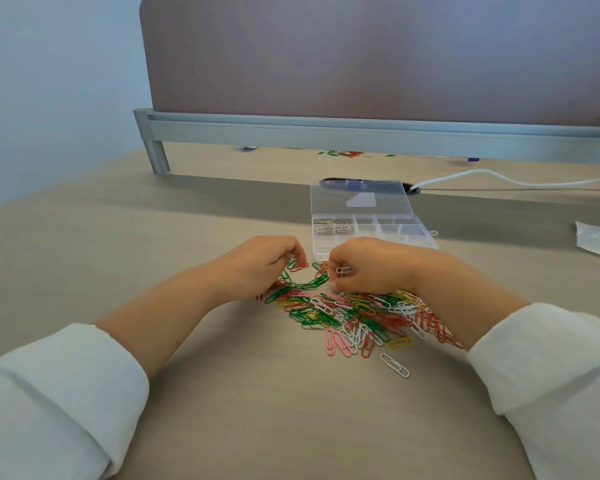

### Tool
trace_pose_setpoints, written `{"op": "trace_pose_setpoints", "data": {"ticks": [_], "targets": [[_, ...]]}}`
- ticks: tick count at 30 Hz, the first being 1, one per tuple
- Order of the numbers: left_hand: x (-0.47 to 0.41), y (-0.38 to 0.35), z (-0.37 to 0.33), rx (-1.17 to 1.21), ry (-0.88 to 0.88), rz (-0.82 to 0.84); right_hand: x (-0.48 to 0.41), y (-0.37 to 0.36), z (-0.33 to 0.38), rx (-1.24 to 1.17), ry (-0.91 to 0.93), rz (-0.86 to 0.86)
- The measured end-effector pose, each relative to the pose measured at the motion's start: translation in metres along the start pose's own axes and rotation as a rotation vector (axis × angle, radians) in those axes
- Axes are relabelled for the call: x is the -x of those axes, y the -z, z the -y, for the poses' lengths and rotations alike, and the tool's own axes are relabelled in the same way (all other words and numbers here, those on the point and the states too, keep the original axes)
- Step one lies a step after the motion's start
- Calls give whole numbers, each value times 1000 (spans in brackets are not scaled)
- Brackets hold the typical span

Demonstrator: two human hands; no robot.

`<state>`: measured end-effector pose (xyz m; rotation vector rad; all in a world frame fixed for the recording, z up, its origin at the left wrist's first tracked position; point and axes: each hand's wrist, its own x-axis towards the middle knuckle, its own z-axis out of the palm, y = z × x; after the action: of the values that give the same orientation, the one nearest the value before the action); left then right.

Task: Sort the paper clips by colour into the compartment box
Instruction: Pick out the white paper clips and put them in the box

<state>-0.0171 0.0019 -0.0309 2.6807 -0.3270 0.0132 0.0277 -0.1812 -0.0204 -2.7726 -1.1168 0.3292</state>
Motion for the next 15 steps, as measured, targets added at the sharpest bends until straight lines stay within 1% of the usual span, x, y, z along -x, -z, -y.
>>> {"op": "trace_pose_setpoints", "data": {"ticks": [5,11,13,15], "targets": [[3,-4,0,63,-20,-16,-1,1,-2,25,2,37],[0,-5,-5,-17,-96,-111,5,12,-8,-112,1,-26],[-1,-6,-8,-38,-120,-92,6,14,-9,-114,1,-30],[-1,-7,-9,-2,-137,-48,8,14,-9,-151,-7,-37]]}}
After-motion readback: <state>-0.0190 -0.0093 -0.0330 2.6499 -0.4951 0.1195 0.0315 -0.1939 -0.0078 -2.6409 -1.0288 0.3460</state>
